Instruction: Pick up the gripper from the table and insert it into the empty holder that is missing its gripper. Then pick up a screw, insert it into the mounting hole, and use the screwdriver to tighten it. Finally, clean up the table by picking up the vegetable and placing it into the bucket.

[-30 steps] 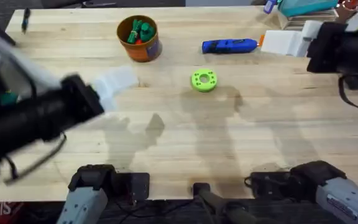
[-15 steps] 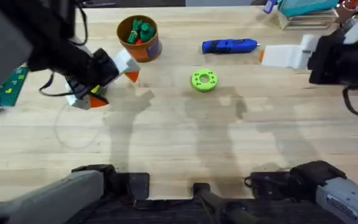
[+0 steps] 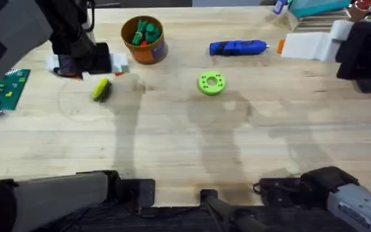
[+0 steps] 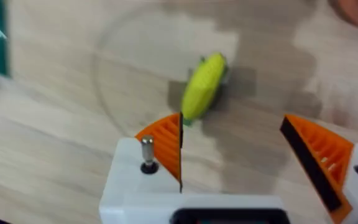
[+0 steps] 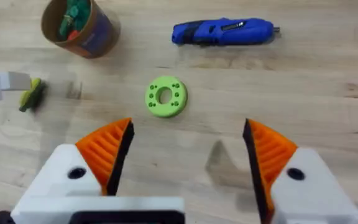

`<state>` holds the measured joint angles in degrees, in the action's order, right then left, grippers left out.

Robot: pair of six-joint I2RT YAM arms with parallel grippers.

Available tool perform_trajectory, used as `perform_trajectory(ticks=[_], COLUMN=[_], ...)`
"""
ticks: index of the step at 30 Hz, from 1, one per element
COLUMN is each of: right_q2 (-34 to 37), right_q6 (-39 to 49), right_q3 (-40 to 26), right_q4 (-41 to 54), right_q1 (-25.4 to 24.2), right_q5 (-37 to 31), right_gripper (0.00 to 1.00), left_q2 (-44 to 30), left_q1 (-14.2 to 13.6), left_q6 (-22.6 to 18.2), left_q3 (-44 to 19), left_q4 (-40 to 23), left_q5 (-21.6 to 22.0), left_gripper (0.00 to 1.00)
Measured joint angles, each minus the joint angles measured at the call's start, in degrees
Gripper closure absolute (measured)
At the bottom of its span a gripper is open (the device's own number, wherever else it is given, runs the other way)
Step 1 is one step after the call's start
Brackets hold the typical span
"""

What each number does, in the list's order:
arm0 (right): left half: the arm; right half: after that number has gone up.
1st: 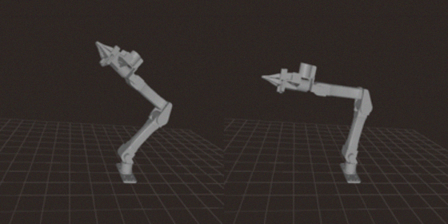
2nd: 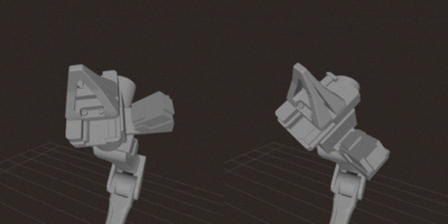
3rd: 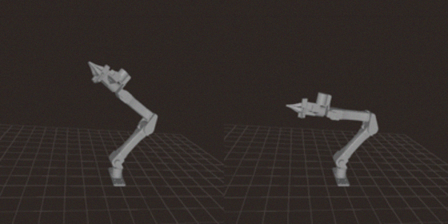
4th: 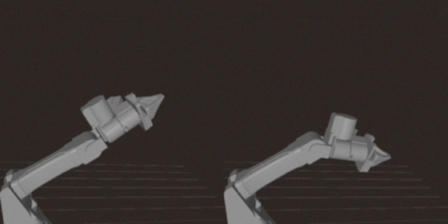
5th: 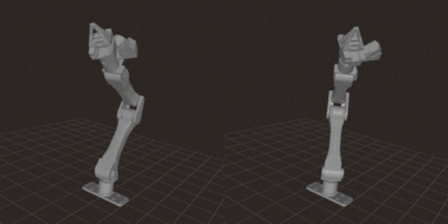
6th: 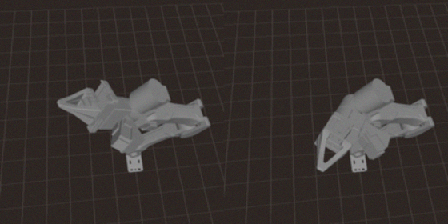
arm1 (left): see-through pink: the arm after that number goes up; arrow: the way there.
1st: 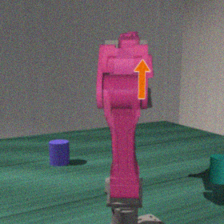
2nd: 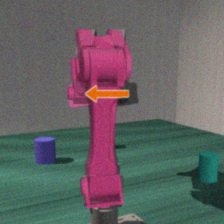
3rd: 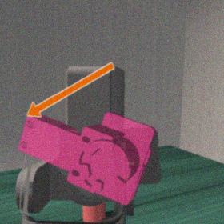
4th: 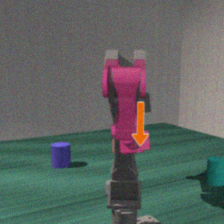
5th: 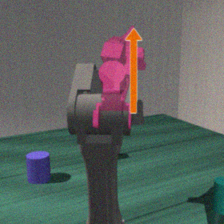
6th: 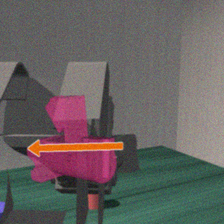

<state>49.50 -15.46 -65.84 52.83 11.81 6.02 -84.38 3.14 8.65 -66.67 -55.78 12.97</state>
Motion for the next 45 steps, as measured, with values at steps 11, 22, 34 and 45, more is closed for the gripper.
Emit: perform_trajectory(ticks=[11, 22, 34, 45], right_q2=[0.01, 0.0, 0.0, 0.0], right_q6=[0.0, 0.0, 0.0, 0.0], right_q3=[0.0, 0.0, 0.0, 0.0], right_q4=[-0.07, -1.04, -1.41, -1.41], right_q1=[0.0, 0.0, 0.0, 0.0], right_q5=[0.0, 0.0, 0.0, 0.0], right_gripper=[0.008, 0.008, 0.008, 0.008], left_q2=[0.0, -8.7, -18.75, -18.91], left_q1=[10.37, 13.49, 13.58, 13.46], left_q6=[-25.36, -32.42, -33.17, -31.93], left_q3=[-0.13, -0.15, -0.68, -1.94], left_q4=[5.45, 4.73, 7.25, 6.64], left_q5=[-8.74, -16.61, -16.12, -17.56], left_gripper=[0.016, 0.015, 0.346, 0.965])
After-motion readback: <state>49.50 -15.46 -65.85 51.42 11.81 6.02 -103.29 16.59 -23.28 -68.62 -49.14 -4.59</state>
